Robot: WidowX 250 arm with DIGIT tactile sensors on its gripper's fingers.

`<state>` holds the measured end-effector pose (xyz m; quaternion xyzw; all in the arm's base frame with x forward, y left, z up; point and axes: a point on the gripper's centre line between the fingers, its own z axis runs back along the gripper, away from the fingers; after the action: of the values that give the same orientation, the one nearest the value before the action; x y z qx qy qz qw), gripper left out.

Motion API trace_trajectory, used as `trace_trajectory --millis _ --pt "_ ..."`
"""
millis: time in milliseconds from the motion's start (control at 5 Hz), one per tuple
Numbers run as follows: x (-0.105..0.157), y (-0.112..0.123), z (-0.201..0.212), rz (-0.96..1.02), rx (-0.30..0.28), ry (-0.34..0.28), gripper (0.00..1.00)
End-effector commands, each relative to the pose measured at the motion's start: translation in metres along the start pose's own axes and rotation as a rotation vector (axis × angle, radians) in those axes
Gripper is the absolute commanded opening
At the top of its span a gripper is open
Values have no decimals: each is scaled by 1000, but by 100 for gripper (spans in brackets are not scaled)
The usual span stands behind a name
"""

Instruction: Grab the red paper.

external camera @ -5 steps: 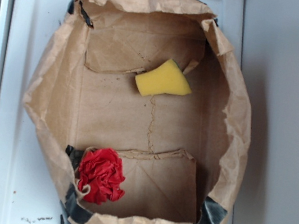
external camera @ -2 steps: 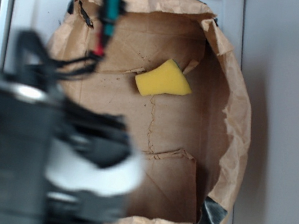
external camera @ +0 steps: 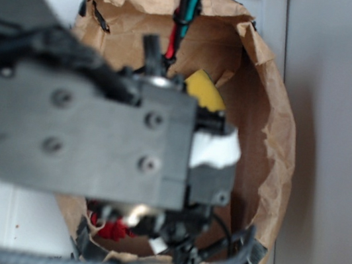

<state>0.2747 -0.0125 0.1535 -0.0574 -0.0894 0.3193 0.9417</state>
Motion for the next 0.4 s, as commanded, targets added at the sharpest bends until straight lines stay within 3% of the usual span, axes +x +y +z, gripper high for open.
trace_trajectory --millis 0,200 --pt "2 19 -20 115 2 60 100" --pt "-9 22 -24 122 30 103 100"
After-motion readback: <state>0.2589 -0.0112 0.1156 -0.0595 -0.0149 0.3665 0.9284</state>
